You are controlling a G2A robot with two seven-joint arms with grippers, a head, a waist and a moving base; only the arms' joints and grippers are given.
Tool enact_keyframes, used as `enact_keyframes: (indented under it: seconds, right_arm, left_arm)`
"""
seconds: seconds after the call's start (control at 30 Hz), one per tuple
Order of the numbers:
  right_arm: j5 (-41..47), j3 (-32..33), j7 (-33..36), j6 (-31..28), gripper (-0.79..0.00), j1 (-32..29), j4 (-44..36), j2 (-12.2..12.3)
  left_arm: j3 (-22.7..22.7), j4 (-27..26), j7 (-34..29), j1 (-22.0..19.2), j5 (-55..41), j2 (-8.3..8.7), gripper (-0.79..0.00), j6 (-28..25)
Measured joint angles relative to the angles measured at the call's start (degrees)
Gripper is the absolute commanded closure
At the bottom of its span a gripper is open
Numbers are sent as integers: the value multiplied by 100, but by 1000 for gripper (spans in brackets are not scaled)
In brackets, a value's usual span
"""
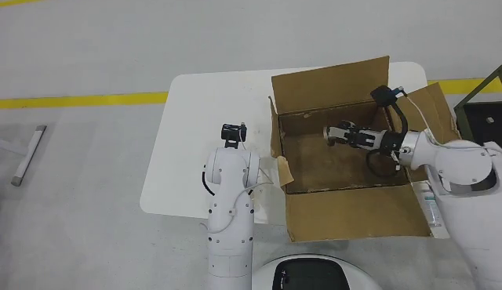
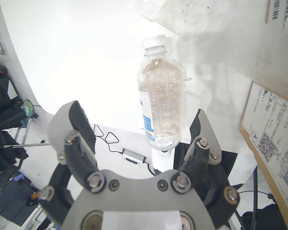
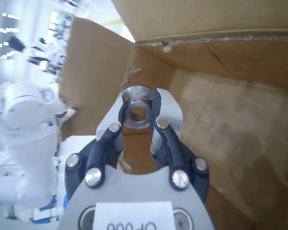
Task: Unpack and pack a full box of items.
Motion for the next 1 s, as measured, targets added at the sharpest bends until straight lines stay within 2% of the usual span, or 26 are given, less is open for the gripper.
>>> enact_keyframes:
  seconds: [0.13,0.53,0.67,0.83,1.0]
  right_arm:
    - [910,135,19,-303,0,-117,174,22]
    - [879,100,74,-297,0,-140,198,54]
    - [722,112,-144,-285,0,-177,10,77]
    - [563,641,-315,-242,0,-162,-297,177]
    - [333,1602,-407,-165,0,-233,-696,322]
  left_arm:
    - [0,0,0,0,0,0,-785,0]
    - [0,0,0,0,0,0,-785,0]
    - [0,0,0,0,0,0,-785,0]
    - [0,0,0,0,0,0,-785,0]
    - [0,0,0,0,0,0,-785,0]
